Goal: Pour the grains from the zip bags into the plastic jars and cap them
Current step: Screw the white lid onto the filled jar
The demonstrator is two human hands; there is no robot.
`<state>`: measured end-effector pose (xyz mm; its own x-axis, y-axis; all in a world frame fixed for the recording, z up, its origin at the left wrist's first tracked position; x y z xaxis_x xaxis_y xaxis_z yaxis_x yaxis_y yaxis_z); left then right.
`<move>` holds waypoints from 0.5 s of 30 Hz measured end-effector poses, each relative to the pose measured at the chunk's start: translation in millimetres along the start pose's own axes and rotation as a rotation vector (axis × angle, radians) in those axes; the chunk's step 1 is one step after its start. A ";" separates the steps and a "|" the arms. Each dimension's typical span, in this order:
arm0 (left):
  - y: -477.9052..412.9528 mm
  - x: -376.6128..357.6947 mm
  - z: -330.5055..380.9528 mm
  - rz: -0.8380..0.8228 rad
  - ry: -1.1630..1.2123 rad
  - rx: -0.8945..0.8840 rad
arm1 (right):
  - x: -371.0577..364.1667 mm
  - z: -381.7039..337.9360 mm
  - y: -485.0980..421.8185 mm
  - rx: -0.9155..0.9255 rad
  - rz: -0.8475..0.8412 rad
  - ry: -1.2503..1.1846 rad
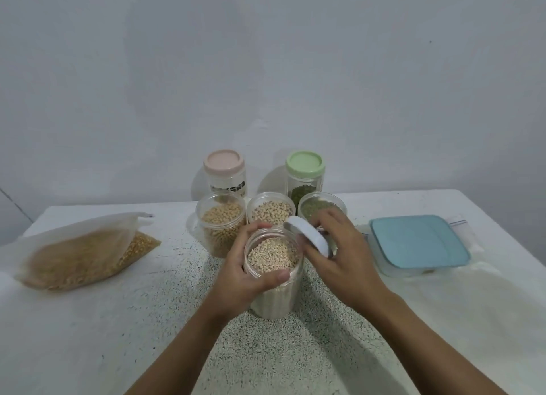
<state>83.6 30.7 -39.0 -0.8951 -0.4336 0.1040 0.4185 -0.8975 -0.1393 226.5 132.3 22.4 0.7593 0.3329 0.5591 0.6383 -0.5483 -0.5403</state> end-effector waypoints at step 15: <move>-2.8 2.2 -29.1 0.062 0.157 0.059 | -49.9 -41.1 -20.6 0.290 -0.480 0.158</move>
<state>75.9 34.6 -67.1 -0.8785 -0.4740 -0.0589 0.4775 -0.8748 -0.0819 170.3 95.4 31.5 0.3627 0.3612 0.8590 0.9318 -0.1246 -0.3410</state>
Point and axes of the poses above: each hand's wrist, its own y-axis away from the middle knuckle, its own x-axis out of the back of the hand, z = x × y, the point moved 6 cm from there along -y, towards the middle knuckle, and after that the axes turned 4 degrees about x, right-handed, at the moved point
